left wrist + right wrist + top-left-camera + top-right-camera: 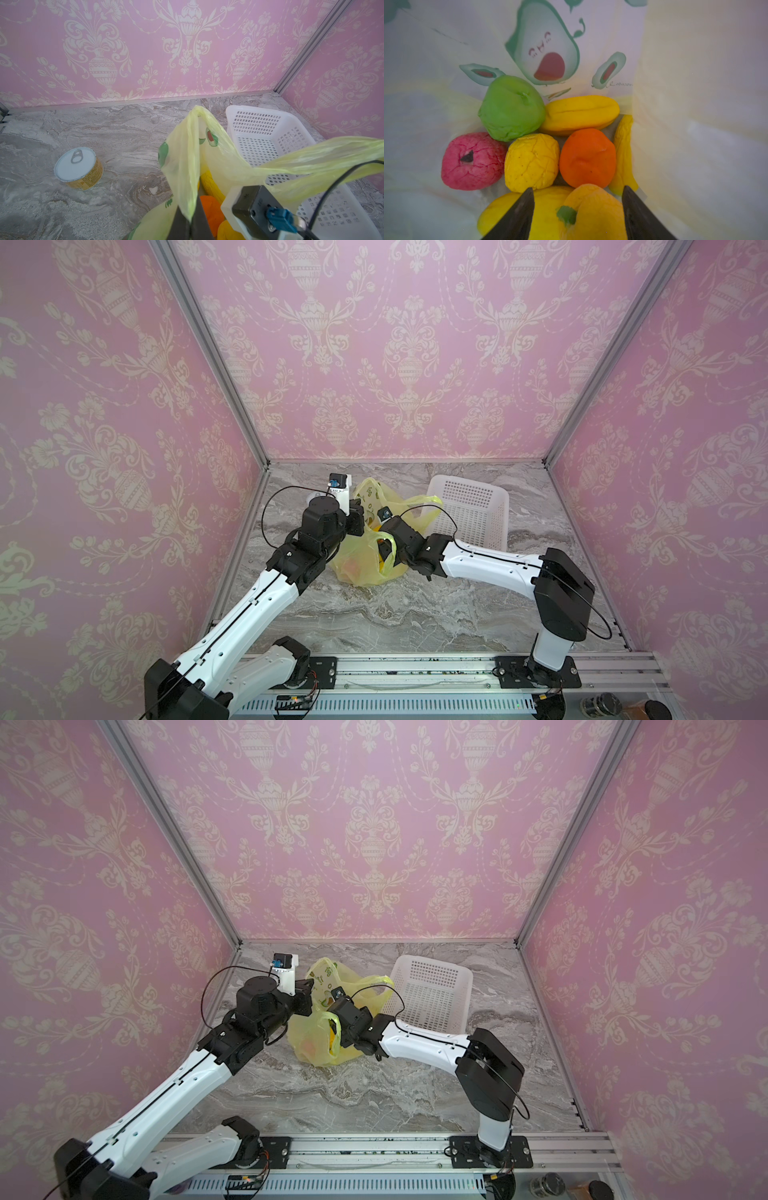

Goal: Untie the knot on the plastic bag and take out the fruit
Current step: 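Lower the open right gripper and grasp the yellow pepper in the bag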

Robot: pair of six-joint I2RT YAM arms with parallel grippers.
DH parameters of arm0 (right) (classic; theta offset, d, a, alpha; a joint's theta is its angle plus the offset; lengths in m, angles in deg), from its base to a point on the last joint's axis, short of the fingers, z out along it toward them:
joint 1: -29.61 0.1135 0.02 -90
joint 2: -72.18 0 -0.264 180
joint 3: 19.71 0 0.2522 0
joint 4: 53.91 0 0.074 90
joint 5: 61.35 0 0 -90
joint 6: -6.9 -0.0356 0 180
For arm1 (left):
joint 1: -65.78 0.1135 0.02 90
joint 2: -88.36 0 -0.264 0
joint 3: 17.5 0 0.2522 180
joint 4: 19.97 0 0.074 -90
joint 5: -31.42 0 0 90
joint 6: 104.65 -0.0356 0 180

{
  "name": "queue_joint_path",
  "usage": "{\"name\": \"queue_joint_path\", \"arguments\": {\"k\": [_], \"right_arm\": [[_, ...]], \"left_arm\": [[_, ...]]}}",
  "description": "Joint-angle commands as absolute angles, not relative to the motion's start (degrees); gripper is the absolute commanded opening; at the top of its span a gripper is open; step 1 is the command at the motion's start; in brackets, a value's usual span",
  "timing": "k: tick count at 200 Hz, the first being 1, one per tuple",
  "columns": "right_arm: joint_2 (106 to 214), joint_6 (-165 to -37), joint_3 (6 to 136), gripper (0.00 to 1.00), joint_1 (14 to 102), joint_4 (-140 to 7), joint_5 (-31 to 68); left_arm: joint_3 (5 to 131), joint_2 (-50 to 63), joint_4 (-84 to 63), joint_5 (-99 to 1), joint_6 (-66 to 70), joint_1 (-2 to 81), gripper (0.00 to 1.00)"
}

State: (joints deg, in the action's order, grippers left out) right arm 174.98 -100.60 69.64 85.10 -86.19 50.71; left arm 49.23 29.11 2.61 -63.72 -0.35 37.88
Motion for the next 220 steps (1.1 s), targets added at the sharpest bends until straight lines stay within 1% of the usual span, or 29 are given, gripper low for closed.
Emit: {"name": "queue_joint_path", "arguments": {"k": [1, 43, 91, 130, 182, 220], "right_arm": [[175.54, -103.12, 70.92, 0.73, 85.11, -93.90, 53.00], [175.55, -103.26, 69.50, 0.82, 85.12, -94.85, 52.27], [181.53, -103.64, 75.32, 0.79, 84.89, -98.74, 51.84], [184.50, -105.35, 77.57, 0.81, 85.67, -102.73, 51.43], [177.94, -107.01, 70.20, 0.94, 86.87, -100.22, 51.73], [175.47, -107.27, 66.33, 0.95, 87.11, -98.22, 49.31]], "left_arm": [[49.17, 30.00, 2.26, -62.44, 0.55, 38.18, 0.00], [49.08, 29.97, 2.27, -62.67, 0.34, 38.18, 0.00], [49.06, 29.95, 2.21, -62.76, 0.13, 38.18, 0.00], [49.00, 30.18, 2.15, -62.58, 0.16, 38.18, 0.00], [49.07, 30.05, 2.23, -62.40, 0.31, 38.18, 0.00], [49.04, 29.91, 2.19, -62.61, 0.29, 38.18, 0.00]]}}
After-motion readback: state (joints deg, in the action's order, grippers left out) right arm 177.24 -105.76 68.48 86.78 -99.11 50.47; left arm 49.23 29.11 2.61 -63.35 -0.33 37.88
